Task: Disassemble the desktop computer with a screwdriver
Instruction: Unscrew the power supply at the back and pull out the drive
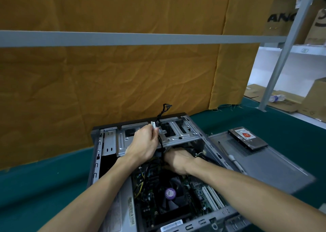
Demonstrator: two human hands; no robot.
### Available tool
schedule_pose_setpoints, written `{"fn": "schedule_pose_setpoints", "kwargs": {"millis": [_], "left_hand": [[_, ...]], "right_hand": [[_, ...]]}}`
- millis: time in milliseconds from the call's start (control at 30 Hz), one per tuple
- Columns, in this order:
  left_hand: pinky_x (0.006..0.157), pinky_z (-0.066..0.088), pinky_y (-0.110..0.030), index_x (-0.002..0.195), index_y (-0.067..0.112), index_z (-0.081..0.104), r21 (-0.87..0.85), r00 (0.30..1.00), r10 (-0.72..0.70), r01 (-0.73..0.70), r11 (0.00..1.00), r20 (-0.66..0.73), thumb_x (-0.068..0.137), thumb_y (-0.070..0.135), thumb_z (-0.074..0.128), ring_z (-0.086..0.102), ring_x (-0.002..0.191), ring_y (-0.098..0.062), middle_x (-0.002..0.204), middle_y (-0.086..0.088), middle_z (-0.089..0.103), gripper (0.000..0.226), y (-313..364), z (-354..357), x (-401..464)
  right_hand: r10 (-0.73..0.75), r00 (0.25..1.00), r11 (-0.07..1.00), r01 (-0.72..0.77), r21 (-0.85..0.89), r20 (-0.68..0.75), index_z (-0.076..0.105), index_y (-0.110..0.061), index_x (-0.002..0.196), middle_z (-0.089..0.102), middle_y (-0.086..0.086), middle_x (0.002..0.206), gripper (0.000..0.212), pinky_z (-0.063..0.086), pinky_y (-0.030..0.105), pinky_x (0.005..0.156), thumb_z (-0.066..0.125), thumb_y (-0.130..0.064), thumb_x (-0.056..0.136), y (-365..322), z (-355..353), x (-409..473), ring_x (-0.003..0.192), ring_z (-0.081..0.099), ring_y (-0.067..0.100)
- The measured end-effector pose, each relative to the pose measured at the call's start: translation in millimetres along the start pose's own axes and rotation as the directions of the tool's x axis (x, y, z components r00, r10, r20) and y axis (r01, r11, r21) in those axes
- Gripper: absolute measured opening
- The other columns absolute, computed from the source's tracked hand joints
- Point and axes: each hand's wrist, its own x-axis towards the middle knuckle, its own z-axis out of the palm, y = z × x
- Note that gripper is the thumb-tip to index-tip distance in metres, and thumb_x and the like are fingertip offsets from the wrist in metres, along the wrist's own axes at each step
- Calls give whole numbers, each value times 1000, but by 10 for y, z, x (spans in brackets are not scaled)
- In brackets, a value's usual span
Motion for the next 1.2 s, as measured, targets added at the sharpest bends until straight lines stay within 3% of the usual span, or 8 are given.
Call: {"fn": "schedule_pose_setpoints", "kwargs": {"millis": [233,333,433,633,800,1000,1100,1200], "left_hand": [[56,34,-38,74,14,41,-10,1000,11,-11,1000,-7,107,40,38,45,59,-22,67,-5,51,42,6,-7,-9],[56,35,-38,74,14,42,-24,1000,14,-14,1000,-7,107,40,38,44,59,-21,68,-4,51,42,26,-15,-18],[56,34,-38,74,14,41,-21,1000,15,-15,1000,-2,107,39,38,42,59,-19,68,-3,49,41,44,-30,-31],[54,31,-36,74,15,40,-30,1000,13,-13,999,0,108,37,38,40,58,-18,67,-1,47,41,56,-66,-61],[55,31,-36,74,17,40,-22,1000,16,-16,1000,2,108,38,37,41,59,-18,68,-1,48,40,43,-51,-50],[54,30,-35,74,17,41,-18,1000,23,-23,1000,-4,108,38,36,41,58,-18,67,-2,48,40,27,-55,-39],[54,29,-35,73,18,40,-15,999,36,-36,999,3,108,38,36,40,57,-18,67,-1,47,40,17,-43,-33],[53,29,-35,73,18,40,-12,999,43,-42,999,1,108,38,37,40,56,-18,66,-1,47,40,23,-23,-19]], "right_hand": [[-28,998,999,29,-15,50,65,-3,111,69,20,111,22,46,31,70,57,-21,100,19,-19,29,95,67,35],[3,1000,999,-4,46,19,65,-6,118,67,20,119,28,50,34,81,57,-26,101,38,-2,6,104,66,36],[45,999,997,-45,68,-4,64,-6,121,65,20,125,33,47,32,81,56,-32,101,16,13,-43,112,64,37],[35,999,999,-36,-38,-22,68,-2,110,70,21,112,20,52,36,77,55,-12,99,-45,25,-41,103,68,38],[67,998,998,-68,10,20,64,-6,121,66,19,124,31,50,33,82,57,-29,101,-11,-11,-38,111,65,36],[25,1000,988,-27,-152,-11,67,0,104,71,21,106,16,47,34,68,56,-9,96,-77,-10,-38,97,70,38],[48,999,987,-45,-152,19,66,-4,111,68,19,114,21,50,34,74,57,-17,99,-67,-32,-15,103,67,37],[38,999,978,-33,-206,21,67,-3,105,70,19,109,17,46,32,70,57,-15,98,-101,-48,-17,100,69,36]]}}
